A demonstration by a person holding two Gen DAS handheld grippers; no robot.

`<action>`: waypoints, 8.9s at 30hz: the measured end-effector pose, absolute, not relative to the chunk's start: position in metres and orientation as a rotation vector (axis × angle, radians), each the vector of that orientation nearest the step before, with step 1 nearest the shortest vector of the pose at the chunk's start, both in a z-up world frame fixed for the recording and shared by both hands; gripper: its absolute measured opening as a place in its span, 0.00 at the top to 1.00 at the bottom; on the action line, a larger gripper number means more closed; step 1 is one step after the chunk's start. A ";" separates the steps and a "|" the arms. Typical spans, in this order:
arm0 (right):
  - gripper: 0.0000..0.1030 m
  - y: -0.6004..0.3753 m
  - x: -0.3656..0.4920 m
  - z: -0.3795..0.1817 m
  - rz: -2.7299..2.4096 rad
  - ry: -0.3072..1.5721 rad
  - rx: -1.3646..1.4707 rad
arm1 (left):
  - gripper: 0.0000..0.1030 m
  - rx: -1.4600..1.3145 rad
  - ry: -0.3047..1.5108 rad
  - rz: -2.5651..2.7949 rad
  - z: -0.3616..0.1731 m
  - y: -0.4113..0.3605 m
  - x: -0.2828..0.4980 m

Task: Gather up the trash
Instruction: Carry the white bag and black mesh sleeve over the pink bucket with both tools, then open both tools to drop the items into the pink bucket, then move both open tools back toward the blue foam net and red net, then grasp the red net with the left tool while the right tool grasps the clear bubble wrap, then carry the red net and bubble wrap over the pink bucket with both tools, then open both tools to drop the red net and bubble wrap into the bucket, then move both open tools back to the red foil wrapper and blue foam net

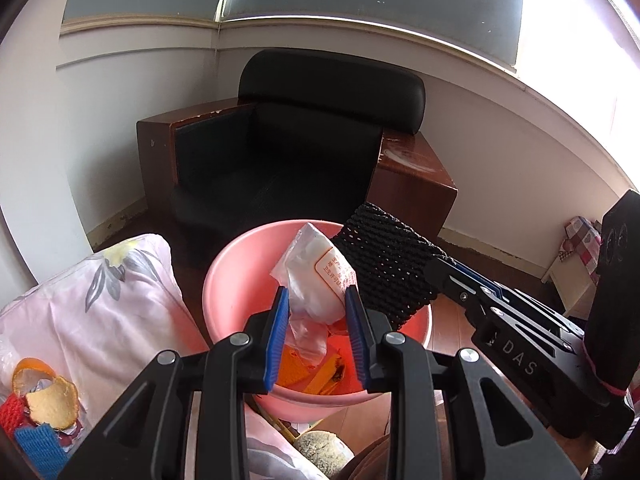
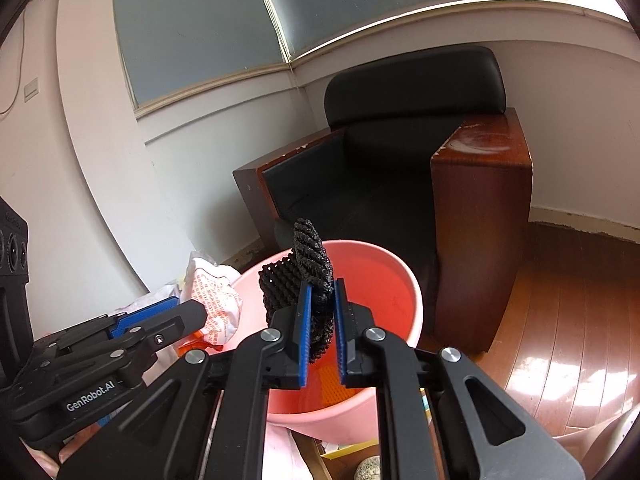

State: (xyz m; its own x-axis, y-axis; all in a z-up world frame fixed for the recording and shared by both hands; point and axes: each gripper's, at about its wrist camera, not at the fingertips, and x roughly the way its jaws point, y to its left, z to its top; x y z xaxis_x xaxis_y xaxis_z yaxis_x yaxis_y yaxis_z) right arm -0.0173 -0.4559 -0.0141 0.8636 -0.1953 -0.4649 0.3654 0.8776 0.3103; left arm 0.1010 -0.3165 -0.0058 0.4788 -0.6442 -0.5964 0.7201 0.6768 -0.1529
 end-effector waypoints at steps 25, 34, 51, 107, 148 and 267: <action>0.70 -0.451 -0.001 -0.040 -0.317 0.540 0.454 | 0.59 0.154 0.730 -0.736 -0.029 -0.308 0.112; 0.70 -0.443 -0.009 -0.035 -0.284 0.530 0.468 | 0.56 0.149 0.719 -0.718 -0.018 -0.289 0.101; 0.70 -0.385 -0.024 -0.022 -0.150 0.551 0.446 | 0.54 0.114 0.696 -0.659 0.002 -0.229 0.072; 0.70 -0.213 -0.012 -0.029 0.271 0.709 0.366 | 0.53 -0.028 0.699 -0.316 -0.024 0.020 0.029; 0.80 -0.150 0.044 -0.055 0.477 0.832 0.221 | 0.53 0.036 0.638 -0.405 -0.010 0.005 0.061; 0.64 -0.361 -0.011 0.009 -0.096 0.587 0.466 | 0.63 0.118 0.627 -0.657 0.053 -0.190 0.074</action>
